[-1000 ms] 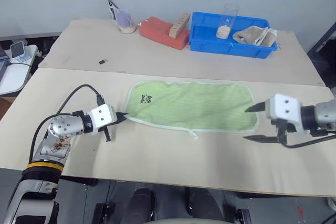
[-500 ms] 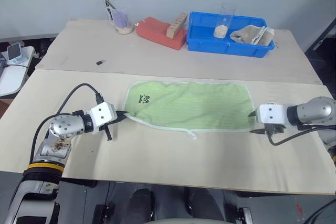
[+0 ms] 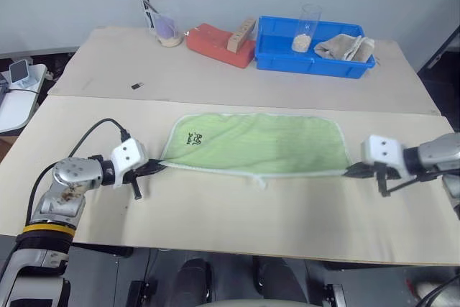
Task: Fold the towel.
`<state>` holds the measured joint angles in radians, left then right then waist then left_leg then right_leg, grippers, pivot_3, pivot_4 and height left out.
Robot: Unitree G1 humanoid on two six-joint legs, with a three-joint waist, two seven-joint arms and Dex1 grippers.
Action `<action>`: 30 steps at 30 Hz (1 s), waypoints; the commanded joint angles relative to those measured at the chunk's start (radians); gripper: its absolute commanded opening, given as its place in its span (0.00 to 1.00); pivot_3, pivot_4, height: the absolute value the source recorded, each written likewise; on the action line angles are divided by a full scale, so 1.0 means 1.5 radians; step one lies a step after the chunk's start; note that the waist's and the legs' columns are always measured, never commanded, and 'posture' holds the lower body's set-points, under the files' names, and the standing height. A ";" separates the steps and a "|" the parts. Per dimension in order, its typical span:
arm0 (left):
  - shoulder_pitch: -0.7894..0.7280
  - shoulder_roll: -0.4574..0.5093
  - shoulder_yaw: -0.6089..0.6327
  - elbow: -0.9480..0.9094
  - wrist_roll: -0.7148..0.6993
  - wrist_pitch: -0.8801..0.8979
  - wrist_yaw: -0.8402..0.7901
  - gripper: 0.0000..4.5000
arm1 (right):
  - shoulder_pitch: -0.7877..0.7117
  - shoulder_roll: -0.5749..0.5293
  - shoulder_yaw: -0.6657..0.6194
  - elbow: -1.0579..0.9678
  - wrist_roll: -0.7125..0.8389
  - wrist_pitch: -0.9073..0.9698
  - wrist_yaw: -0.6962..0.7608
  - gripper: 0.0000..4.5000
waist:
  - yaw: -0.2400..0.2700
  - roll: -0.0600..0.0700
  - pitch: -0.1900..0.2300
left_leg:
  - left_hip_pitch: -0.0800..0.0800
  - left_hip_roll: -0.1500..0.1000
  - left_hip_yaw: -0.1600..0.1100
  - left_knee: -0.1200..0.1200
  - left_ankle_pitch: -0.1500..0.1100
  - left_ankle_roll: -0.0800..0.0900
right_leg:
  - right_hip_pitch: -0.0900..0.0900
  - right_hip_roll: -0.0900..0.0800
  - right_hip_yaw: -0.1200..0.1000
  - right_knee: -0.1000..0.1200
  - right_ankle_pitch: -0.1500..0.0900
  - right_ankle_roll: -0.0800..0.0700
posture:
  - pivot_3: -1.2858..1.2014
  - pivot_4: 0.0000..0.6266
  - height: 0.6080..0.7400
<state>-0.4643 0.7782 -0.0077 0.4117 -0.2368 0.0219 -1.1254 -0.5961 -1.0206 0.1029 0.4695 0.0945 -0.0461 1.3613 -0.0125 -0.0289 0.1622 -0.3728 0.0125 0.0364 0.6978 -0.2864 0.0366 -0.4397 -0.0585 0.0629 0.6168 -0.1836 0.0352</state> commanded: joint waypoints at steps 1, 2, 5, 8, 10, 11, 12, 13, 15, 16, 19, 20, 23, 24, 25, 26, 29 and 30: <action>-0.132 -0.014 0.045 0.101 -0.010 0.011 0.041 0.00 | -0.111 0.028 -0.050 0.054 0.012 0.021 -0.069 0.00 | 0.000 0.000 0.000 | 0.000 0.000 0.000 0.000 0.000 0.000 | 0.000 0.000 0.000 0.000 0.000 0.000 | 0.52 0.24 0.80; -0.171 -0.019 0.050 0.136 -0.006 0.008 0.049 0.00 | -0.146 0.040 -0.055 0.077 0.009 0.018 -0.089 0.00 | -0.001 0.000 0.000 | 0.000 0.000 0.000 0.000 0.000 0.000 | 0.000 0.000 0.000 0.000 0.000 0.000 | 0.52 0.24 0.80; -0.292 -0.027 0.059 0.230 0.006 -0.011 0.068 0.00 | -0.254 0.064 -0.067 0.150 0.000 0.004 -0.131 0.00 | -0.002 0.000 0.000 | 0.000 -0.003 0.000 -0.001 0.000 0.000 | 0.000 0.000 0.000 0.000 0.000 0.000 | 0.52 0.24 0.80; -0.383 -0.026 0.058 0.299 0.022 -0.048 0.070 0.00 | -0.340 0.072 -0.073 0.213 -0.007 -0.017 -0.153 0.00 | -0.002 0.000 0.000 | -0.003 -0.003 0.000 -0.002 0.000 0.000 | -0.002 0.000 -0.001 0.001 0.000 0.000 | 0.52 0.24 0.80; -0.435 -0.020 0.061 0.327 0.029 -0.068 0.068 0.00 | -0.384 0.069 -0.077 0.236 -0.008 -0.029 -0.149 0.00 | -0.003 0.000 0.000 | -0.005 -0.004 0.000 -0.002 0.000 0.000 | -0.005 -0.001 -0.001 0.001 0.000 0.000 | 0.52 0.24 0.80; -0.453 -0.018 0.062 0.337 0.032 -0.075 0.064 0.00 | -0.399 0.066 -0.078 0.243 -0.008 -0.035 -0.144 0.00 | -0.003 0.001 0.000 | -0.008 -0.004 0.000 -0.002 0.000 0.000 | -0.008 -0.001 -0.001 0.001 0.001 0.000 | 0.52 0.24 0.80; -0.462 -0.014 0.062 0.341 0.034 -0.082 0.055 0.00 | -0.404 0.063 -0.078 0.243 -0.007 -0.038 -0.133 0.00 | -0.003 0.001 0.000 | -0.010 -0.004 0.000 -0.002 0.000 0.000 | -0.010 -0.001 -0.001 0.001 0.001 0.001 | 0.52 0.24 0.80; -0.447 -0.003 0.052 0.331 0.046 -0.102 0.039 0.00 | -0.384 0.052 -0.077 0.219 0.001 -0.033 -0.105 0.00 | -0.003 0.001 0.000 | -0.011 -0.004 0.000 -0.002 0.000 0.000 | -0.012 -0.002 -0.001 0.002 0.001 0.001 | 0.52 0.24 0.80; -0.401 0.014 0.034 0.302 0.065 -0.137 0.005 0.00 | -0.326 0.032 -0.075 0.162 0.015 -0.028 -0.054 0.00 | -0.003 0.001 0.000 | -0.011 -0.004 0.000 -0.002 0.000 0.000 | -0.012 -0.002 -0.002 0.003 0.001 0.001 | 0.52 0.24 0.80; -0.371 0.021 0.027 0.283 0.071 -0.147 -0.012 0.00 | -0.288 0.022 -0.075 0.128 0.022 -0.027 -0.034 0.00 | -0.003 0.001 -0.001 | -0.011 -0.004 0.000 -0.002 0.000 0.000 | -0.012 -0.001 -0.002 0.003 0.001 0.001 | 0.52 0.24 0.80; -0.238 0.050 0.013 0.189 0.069 -0.155 -0.069 0.00 | -0.137 -0.007 -0.091 -0.006 0.056 0.007 0.003 0.00 | -0.003 0.002 -0.001 | -0.011 -0.002 0.001 -0.002 -0.001 0.001 | -0.012 -0.002 -0.002 0.004 0.001 0.001 | 0.52 0.24 0.80; -0.193 0.061 0.012 0.154 0.064 -0.148 -0.084 0.00 | -0.089 -0.016 -0.097 -0.046 0.064 0.015 0.007 0.00 | -0.002 0.002 -0.001 | -0.011 -0.001 0.001 -0.001 -0.001 0.001 | -0.013 -0.002 -0.002 0.005 0.001 0.001 | 0.52 0.24 0.80; -0.050 0.097 0.011 0.047 0.050 -0.116 -0.130 0.00 | 0.054 -0.047 -0.112 -0.139 0.072 0.024 0.023 0.00 | -0.002 0.002 -0.001 | -0.012 0.000 0.001 0.001 -0.001 0.001 | -0.013 -0.002 -0.002 0.006 0.001 0.001 | 0.52 0.24 0.80; -0.006 0.110 0.011 0.014 0.047 -0.103 -0.144 0.00 | 0.091 -0.056 -0.117 -0.162 0.074 0.027 0.026 0.00 | -0.003 0.002 -0.001 | -0.012 0.000 0.001 0.001 -0.001 0.001 | -0.013 -0.002 -0.002 0.006 0.001 0.001 | 0.52 0.24 0.80; 0.031 0.123 0.011 -0.017 0.042 -0.088 -0.158 0.00 | 0.125 -0.069 -0.118 -0.177 0.068 0.019 0.030 0.00 | -0.003 0.002 -0.001 | -0.011 0.000 0.001 0.001 -0.001 0.001 | -0.013 -0.002 -0.002 0.006 0.001 0.001 | 0.52 0.24 0.80; 0.055 0.132 0.012 -0.039 0.038 -0.076 -0.165 0.00 | 0.147 -0.078 -0.118 -0.188 0.064 0.013 0.032 0.00 | -0.002 0.002 -0.001 | -0.010 0.000 0.001 0.001 -0.001 0.001 | -0.013 -0.002 -0.002 0.007 0.001 0.001 | 0.52 0.24 0.80; 0.125 0.163 0.014 -0.096 0.026 -0.028 -0.189 0.00 | 0.229 -0.106 -0.124 -0.235 0.079 0.050 0.049 0.00 | 0.001 0.002 -0.001 | -0.007 0.000 0.004 0.002 -0.001 0.001 | -0.011 -0.002 -0.002 0.005 0.001 0.000 | 0.52 0.24 0.80; 0.144 0.172 0.013 -0.115 0.021 -0.012 -0.199 0.00 | 0.256 -0.118 -0.126 -0.255 0.089 0.072 0.061 0.00 | 0.003 0.002 -0.001 | -0.006 0.000 0.004 0.002 -0.001 0.001 | -0.011 -0.002 -0.002 0.006 0.000 0.000 | 0.52 0.24 0.80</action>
<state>-0.2578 1.0064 -0.0161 0.2717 -0.1911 -0.0311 -1.4071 -0.2269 -1.1578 -0.0372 0.1144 0.2134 0.0200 1.4331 -0.0086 -0.0254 0.1610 -0.3815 0.0135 0.0433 0.7003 -0.2876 0.0383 -0.4556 -0.0602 0.0601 0.6266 -0.1835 0.0347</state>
